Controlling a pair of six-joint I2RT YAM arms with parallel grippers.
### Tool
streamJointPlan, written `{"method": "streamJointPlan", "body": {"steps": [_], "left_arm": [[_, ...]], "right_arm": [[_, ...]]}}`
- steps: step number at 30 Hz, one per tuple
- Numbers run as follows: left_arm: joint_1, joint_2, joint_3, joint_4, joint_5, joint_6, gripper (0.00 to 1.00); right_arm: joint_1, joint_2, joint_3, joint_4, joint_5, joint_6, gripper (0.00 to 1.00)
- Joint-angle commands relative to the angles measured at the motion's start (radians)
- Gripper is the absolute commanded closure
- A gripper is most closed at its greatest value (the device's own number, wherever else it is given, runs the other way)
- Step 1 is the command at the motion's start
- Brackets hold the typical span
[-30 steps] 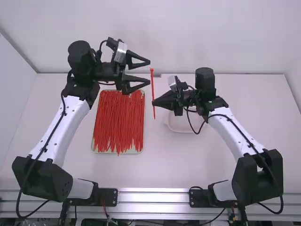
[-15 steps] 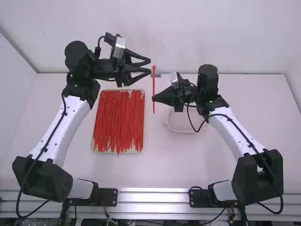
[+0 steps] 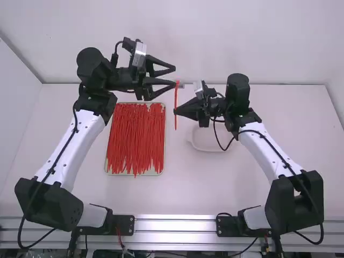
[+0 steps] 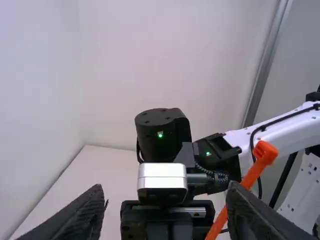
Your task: Fasten the cable tie
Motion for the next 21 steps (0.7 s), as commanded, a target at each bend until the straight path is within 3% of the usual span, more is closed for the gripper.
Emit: {"method": "streamJointPlan", "body": {"steps": [1, 12, 16, 21], "left_arm": [[-0.005, -0.005, 0.022, 0.008, 0.019, -0.003, 0.36], [0.013, -0.005, 0.022, 0.027, 0.064, -0.004, 0.34], [0.014, -0.005, 0.022, 0.014, 0.067, -0.003, 0.25], [0.012, -0.005, 0.022, 0.012, 0.071, 0.001, 0.23]], "right_arm": [[0.0, 0.003, -0.009, 0.004, -0.002, 0.007, 1.0], [-0.019, 0.003, -0.009, 0.004, -0.009, 0.008, 1.0], [-0.021, 0.003, -0.009, 0.007, -0.008, 0.008, 1.0], [-0.026, 0.003, -0.009, 0.007, -0.008, 0.008, 1.0]]}}
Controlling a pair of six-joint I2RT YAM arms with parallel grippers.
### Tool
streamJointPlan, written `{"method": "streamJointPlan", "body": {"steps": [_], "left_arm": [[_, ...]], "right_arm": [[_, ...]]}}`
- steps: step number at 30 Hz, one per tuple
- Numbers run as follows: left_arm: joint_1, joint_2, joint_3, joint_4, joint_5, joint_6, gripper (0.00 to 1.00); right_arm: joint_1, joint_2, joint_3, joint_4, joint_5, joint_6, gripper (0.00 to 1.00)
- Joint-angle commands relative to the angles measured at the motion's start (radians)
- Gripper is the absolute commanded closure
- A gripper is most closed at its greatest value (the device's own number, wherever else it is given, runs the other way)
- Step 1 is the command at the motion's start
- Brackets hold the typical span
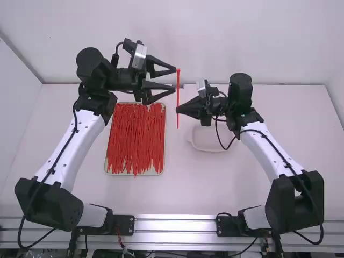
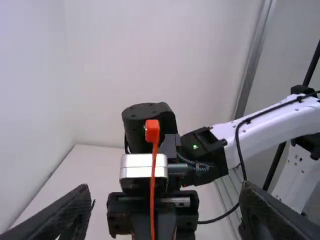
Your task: Fasten the cable tie
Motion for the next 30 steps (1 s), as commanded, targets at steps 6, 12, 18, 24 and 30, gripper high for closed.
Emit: {"method": "streamJointPlan", "body": {"steps": [6, 12, 18, 24, 30], "left_arm": [[0.004, -0.005, 0.022, 0.029, 0.011, -0.007, 0.29], [-0.012, -0.005, 0.022, 0.079, -0.019, -0.056, 0.39], [-0.012, -0.005, 0.022, 0.084, -0.059, -0.081, 0.62], [-0.012, -0.004, 0.022, 0.094, -0.075, -0.093, 0.62], [-0.012, -0.005, 0.022, 0.116, -0.068, -0.11, 0.7]], "right_arm": [[0.015, 0.003, -0.009, 0.008, -0.005, 0.005, 1.0], [0.018, 0.003, -0.009, 0.06, 0.021, 0.066, 1.0], [0.023, 0.003, -0.009, 0.078, 0.029, 0.087, 1.0], [0.048, 0.003, -0.009, 0.075, 0.048, 0.085, 1.0], [0.067, 0.003, -0.009, 0.076, 0.077, 0.103, 1.0]]}}
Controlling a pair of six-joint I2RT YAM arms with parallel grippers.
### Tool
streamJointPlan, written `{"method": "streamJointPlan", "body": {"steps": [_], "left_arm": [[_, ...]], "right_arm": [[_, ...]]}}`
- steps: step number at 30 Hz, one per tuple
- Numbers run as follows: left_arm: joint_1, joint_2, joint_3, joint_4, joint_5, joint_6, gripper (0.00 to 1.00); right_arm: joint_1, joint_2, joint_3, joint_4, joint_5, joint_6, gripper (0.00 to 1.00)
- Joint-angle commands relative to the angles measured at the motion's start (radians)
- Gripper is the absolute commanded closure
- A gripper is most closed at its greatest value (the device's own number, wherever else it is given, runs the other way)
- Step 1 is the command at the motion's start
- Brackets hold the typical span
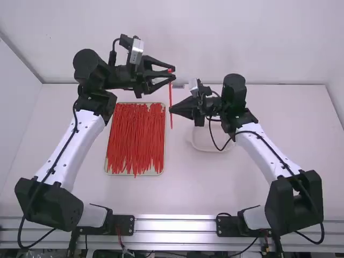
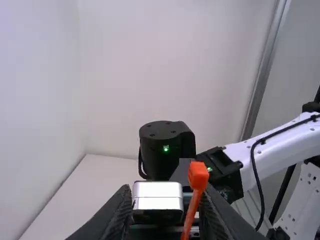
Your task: Fasten the cable tie
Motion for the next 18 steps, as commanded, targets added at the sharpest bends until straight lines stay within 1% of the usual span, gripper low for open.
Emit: {"method": "streamJointPlan", "body": {"steps": [1, 3, 7, 12, 18], "left_arm": [[-0.008, -0.004, 0.022, 0.006, 0.0, -0.007, 0.75], [-0.007, -0.005, 0.022, 0.003, 0.004, -0.007, 0.77], [-0.007, -0.005, 0.022, 0.003, 0.005, -0.01, 0.88], [-0.007, -0.005, 0.022, -0.001, 0.004, -0.011, 0.98], [-0.008, -0.005, 0.022, -0.002, 0.004, -0.011, 0.99]], "right_arm": [[0.003, 0.003, -0.009, 0.004, 0.007, 0.014, 1.0], [0.0, 0.003, -0.009, 0.003, 0.007, 0.015, 1.0], [-0.013, 0.003, -0.009, 0.003, 0.0, 0.015, 1.0], [-0.017, 0.003, -0.009, 0.003, 0.0, 0.022, 1.0], [-0.014, 0.003, -0.009, 0.002, 0.0, 0.022, 1.0]]}}
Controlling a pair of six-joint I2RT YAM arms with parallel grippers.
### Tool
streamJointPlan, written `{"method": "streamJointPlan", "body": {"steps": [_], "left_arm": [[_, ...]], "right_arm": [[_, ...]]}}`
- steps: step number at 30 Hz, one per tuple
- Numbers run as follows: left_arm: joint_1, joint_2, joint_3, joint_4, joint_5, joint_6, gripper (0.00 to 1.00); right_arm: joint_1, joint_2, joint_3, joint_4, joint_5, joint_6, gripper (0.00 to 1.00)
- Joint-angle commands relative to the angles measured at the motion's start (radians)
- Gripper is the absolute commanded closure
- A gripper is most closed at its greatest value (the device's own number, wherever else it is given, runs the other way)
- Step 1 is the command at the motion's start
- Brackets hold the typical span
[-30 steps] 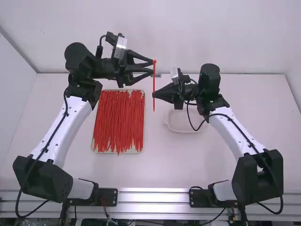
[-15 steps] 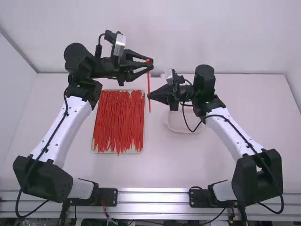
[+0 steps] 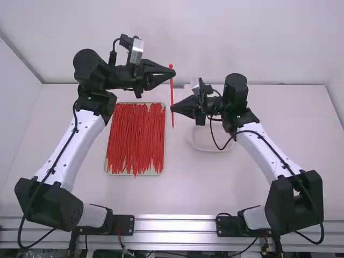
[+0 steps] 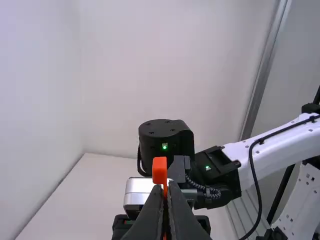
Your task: Fasten the cable tie
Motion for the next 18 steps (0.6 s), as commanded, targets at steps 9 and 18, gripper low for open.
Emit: {"method": "streamJointPlan", "body": {"steps": [9, 18], "left_arm": [[-0.007, -0.004, 0.022, -0.044, -0.005, -0.012, 0.99], [0.035, -0.004, 0.022, -0.269, -0.066, 0.046, 0.99]], "right_arm": [[0.001, 0.003, -0.009, -0.002, -0.01, 0.005, 0.42], [-0.016, 0.003, -0.009, -0.004, -0.008, -0.001, 0.02]]}}
